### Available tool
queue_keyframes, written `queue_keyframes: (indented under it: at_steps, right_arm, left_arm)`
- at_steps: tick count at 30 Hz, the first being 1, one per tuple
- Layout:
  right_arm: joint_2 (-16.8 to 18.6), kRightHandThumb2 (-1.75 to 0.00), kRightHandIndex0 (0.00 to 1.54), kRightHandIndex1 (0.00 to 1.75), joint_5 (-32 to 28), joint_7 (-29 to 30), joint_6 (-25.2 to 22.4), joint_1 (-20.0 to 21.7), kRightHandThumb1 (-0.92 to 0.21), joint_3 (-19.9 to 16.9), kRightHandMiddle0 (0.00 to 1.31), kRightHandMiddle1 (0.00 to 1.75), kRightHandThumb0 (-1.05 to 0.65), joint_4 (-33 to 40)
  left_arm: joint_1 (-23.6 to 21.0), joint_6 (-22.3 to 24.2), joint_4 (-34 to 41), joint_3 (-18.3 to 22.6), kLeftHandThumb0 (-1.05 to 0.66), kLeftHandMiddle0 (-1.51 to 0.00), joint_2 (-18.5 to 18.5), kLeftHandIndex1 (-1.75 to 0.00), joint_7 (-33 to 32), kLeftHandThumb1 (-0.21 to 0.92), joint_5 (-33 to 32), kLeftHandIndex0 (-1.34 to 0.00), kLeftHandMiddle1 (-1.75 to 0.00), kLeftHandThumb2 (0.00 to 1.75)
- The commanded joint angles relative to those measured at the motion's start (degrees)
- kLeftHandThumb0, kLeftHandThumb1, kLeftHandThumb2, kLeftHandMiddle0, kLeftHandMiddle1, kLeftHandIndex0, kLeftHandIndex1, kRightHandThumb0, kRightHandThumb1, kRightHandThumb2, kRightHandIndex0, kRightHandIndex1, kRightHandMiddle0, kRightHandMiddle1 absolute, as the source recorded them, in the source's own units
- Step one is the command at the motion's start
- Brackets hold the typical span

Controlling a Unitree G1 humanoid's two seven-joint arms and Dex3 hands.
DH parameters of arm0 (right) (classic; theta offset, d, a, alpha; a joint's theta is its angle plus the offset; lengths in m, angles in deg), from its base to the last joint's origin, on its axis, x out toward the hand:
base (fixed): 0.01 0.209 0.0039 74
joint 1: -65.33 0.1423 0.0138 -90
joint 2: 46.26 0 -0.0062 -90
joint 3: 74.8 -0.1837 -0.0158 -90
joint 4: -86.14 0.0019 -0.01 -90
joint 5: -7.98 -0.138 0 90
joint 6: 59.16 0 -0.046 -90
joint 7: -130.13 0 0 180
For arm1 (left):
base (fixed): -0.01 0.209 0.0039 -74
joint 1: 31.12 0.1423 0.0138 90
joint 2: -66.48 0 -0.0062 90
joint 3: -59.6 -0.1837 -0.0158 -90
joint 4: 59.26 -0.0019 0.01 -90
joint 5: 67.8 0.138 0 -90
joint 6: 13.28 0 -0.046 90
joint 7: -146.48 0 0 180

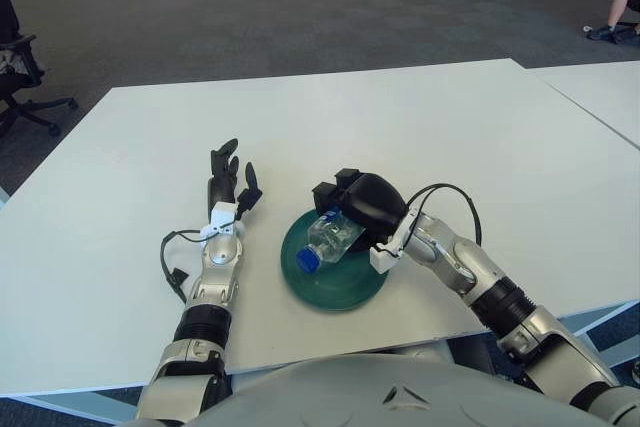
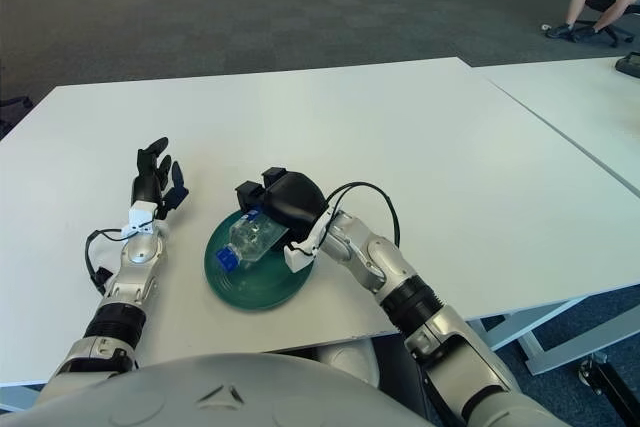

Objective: Put the bottle into the plate.

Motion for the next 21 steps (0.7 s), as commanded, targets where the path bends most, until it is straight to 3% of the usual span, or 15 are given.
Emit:
queue_keyframes:
  at_steps: [1, 21]
  right_arm:
    - [0.48, -1.52, 0.81, 1.61, 1.08, 2.21, 0.36, 2.73, -0.11, 0.19, 0.55, 1.75, 0.0, -1.07]
    - [0.46, -1.54, 0.79, 1.66, 2.0, 2.14, 0.1, 3.52, -0.11, 2.82, 0.54, 1.75, 0.0, -3.74]
  left_arm:
    - [-0.45, 0.04, 0.41, 0.35, -0.72, -0.38, 0.72, -0.79, 0.24, 0.92, 0.17, 0.0, -0.01, 0.84]
    - [-0.01, 0.66, 1.56, 0.22, -0.7, -0.39, 0.53, -0.77, 0.22, 0.92, 0.1, 0.0, -0.01, 0.84]
